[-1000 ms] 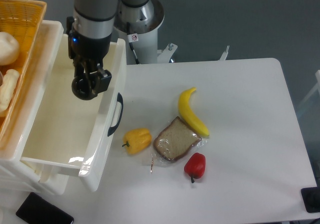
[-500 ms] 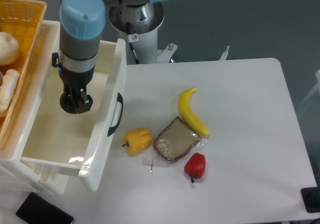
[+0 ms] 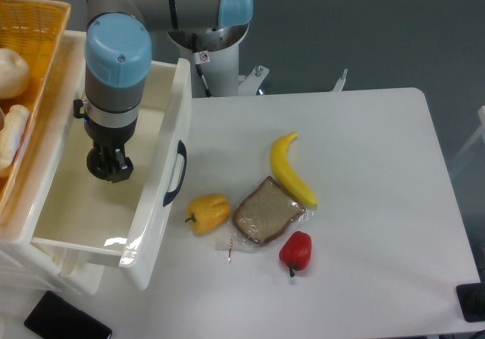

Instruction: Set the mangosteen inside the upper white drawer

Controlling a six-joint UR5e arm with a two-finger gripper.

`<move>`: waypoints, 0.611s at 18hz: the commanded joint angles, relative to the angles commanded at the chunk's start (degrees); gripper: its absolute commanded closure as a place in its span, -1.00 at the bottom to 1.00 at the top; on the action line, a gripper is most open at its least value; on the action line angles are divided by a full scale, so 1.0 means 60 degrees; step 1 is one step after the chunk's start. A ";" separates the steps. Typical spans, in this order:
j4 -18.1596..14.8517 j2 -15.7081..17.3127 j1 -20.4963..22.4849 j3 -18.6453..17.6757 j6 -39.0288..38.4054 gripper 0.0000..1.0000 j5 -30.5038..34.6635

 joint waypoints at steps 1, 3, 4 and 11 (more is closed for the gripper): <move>0.0000 0.0029 0.0015 0.0000 0.0000 -1.00 0.0000; -0.0015 0.0102 0.0015 0.0015 -0.0058 -1.00 -0.0015; -0.0015 0.0117 0.0015 0.0015 -0.0059 -1.00 -0.0015; -0.0029 0.0804 0.0730 0.0205 -0.0438 -1.00 -0.1064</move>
